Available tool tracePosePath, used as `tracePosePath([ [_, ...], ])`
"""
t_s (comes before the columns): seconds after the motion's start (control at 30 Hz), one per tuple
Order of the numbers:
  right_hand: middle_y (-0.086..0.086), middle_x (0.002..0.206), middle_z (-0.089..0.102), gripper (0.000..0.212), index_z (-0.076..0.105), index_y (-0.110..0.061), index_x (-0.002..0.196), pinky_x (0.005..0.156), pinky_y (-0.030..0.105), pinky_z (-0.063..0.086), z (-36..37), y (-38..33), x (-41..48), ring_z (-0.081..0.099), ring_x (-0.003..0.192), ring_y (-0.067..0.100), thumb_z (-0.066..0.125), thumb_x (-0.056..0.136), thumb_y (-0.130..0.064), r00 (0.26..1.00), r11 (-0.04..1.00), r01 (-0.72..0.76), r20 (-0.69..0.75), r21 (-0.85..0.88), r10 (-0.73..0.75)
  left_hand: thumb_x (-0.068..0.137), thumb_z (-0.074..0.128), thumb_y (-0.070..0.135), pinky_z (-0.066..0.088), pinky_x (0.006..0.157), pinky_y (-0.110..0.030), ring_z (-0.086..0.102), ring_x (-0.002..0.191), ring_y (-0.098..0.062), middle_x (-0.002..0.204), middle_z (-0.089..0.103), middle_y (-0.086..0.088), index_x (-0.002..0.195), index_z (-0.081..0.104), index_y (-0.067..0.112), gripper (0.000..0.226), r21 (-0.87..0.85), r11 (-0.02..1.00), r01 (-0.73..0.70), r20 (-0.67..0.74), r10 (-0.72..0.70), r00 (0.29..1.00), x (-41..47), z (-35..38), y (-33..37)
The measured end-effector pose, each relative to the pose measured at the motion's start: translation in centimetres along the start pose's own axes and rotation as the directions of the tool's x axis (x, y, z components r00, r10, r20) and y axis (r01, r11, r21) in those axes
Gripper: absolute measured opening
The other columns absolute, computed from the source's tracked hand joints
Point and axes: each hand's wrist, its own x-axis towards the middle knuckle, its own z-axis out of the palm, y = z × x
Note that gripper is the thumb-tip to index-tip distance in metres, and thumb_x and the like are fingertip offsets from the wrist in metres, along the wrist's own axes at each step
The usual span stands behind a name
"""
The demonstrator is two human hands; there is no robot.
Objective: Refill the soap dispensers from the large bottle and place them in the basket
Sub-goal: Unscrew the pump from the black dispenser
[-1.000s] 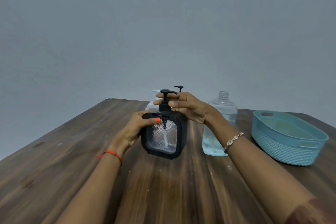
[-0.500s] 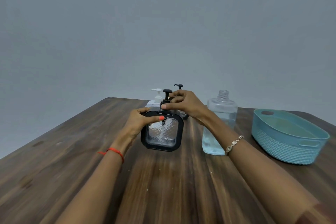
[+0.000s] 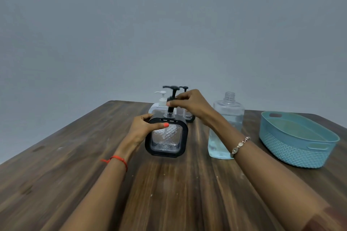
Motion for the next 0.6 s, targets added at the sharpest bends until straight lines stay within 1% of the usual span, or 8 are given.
tracePosePath([
  [0.1, 0.018, 0.088, 0.072, 0.015, 0.074, -0.010, 0.083, 0.070, 0.032, 0.043, -0.8, -1.2, -0.2, 0.058, 0.076, 0.022, 0.075, 0.074, -0.021, 0.990, 0.981, 0.053, -0.138, 0.185, -0.027, 0.053, 0.085, 0.006, 0.052, 0.056, -0.014, 0.070, 0.065, -0.008, 0.075, 0.075, 0.001, 0.084, 0.071, 0.013, 0.035, -0.006, 1.000, 0.010, -0.037, -0.010, 0.999, 0.0, -0.4, -0.3],
  [0.17, 0.023, 0.090, 0.070, 0.008, 0.073, -0.011, 0.081, 0.072, 0.031, 0.044, -1.6, -1.8, -0.3, 0.059, 0.077, 0.020, 0.074, 0.074, -0.015, 0.965, 0.956, 0.145, -0.250, 0.255, -0.080, 0.057, 0.083, 0.001, 0.052, 0.056, -0.013, 0.069, 0.063, -0.005, 0.079, 0.072, -0.001, 0.086, 0.069, 0.012, 0.035, -0.007, 1.000, 0.011, -0.086, -0.011, 0.996, 0.1, -0.9, -0.5],
  [0.3, 0.007, 0.086, 0.070, 0.017, 0.070, -0.017, 0.086, 0.065, 0.026, 0.050, -2.2, -1.4, -1.5, 0.061, 0.079, 0.016, 0.073, 0.074, -0.005, 0.889, 0.903, 0.363, -0.376, 0.227, -0.263, 0.057, 0.084, 0.001, 0.053, 0.056, -0.016, 0.067, 0.072, -0.011, 0.087, 0.069, -0.002, 0.091, 0.066, 0.014, 0.040, -0.016, 0.999, 0.033, -0.177, -0.035, 0.984, 0.2, -2.1, -0.8],
  [0.37, 0.009, 0.093, 0.069, 0.026, 0.068, -0.012, 0.094, 0.067, 0.027, 0.052, -1.5, 0.0, -2.6, 0.062, 0.084, 0.020, 0.073, 0.072, 0.001, 0.868, 0.913, 0.397, -0.362, 0.093, -0.340, 0.057, 0.084, 0.002, 0.053, 0.062, -0.022, 0.066, 0.076, -0.016, 0.091, 0.069, -0.006, 0.099, 0.065, 0.009, 0.047, -0.039, 0.998, 0.053, -0.207, -0.060, 0.977, 0.1, -2.8, -0.8],
  [0.43, 0.012, 0.096, 0.068, 0.029, 0.067, -0.003, 0.099, 0.072, 0.026, 0.050, -0.3, 2.4, -4.1, 0.063, 0.086, 0.025, 0.071, 0.071, 0.006, 0.852, 0.881, 0.435, -0.232, -0.188, -0.470, 0.058, 0.083, 0.002, 0.054, 0.067, -0.027, 0.066, 0.077, -0.020, 0.093, 0.070, -0.010, 0.103, 0.065, 0.005, 0.049, -0.063, 0.996, 0.065, -0.229, -0.078, 0.970, 0.1, -3.2, -0.9],
  [0.47, 0.015, 0.098, 0.067, 0.030, 0.066, 0.001, 0.101, 0.076, 0.027, 0.048, 0.3, 3.8, -4.9, 0.063, 0.089, 0.028, 0.068, 0.072, 0.008, 0.859, 0.837, 0.452, -0.104, -0.307, -0.502, 0.058, 0.083, 0.002, 0.054, 0.067, -0.028, 0.067, 0.077, -0.021, 0.093, 0.070, -0.011, 0.103, 0.065, 0.004, 0.049, -0.073, 0.995, 0.067, -0.234, -0.083, 0.969, 0.0, -3.2, -0.9],
  [0.53, 0.016, 0.108, 0.062, 0.034, 0.061, 0.001, 0.110, 0.082, 0.034, 0.049, 1.4, 6.4, -6.5, 0.059, 0.098, 0.030, 0.058, 0.077, 0.008, 0.890, 0.750, 0.450, 0.175, -0.484, -0.421, 0.059, 0.083, 0.004, 0.054, 0.063, -0.027, 0.067, 0.076, -0.020, 0.093, 0.070, -0.010, 0.102, 0.064, 0.005, 0.047, -0.093, 0.993, 0.068, -0.240, -0.089, 0.967, -0.1, -3.0, -0.8],
  [0.6, 0.014, 0.115, 0.055, 0.038, 0.054, -0.001, 0.116, 0.076, 0.038, 0.048, 2.6, 8.4, -7.7, 0.054, 0.101, 0.030, 0.050, 0.079, 0.005, 0.904, 0.673, 0.427, 0.299, -0.604, -0.305, 0.061, 0.082, 0.007, 0.054, 0.055, -0.022, 0.066, 0.072, -0.016, 0.090, 0.070, -0.007, 0.102, 0.064, 0.006, 0.045, -0.115, 0.992, 0.058, -0.253, -0.085, 0.964, -0.3, -2.5, -0.8],
])
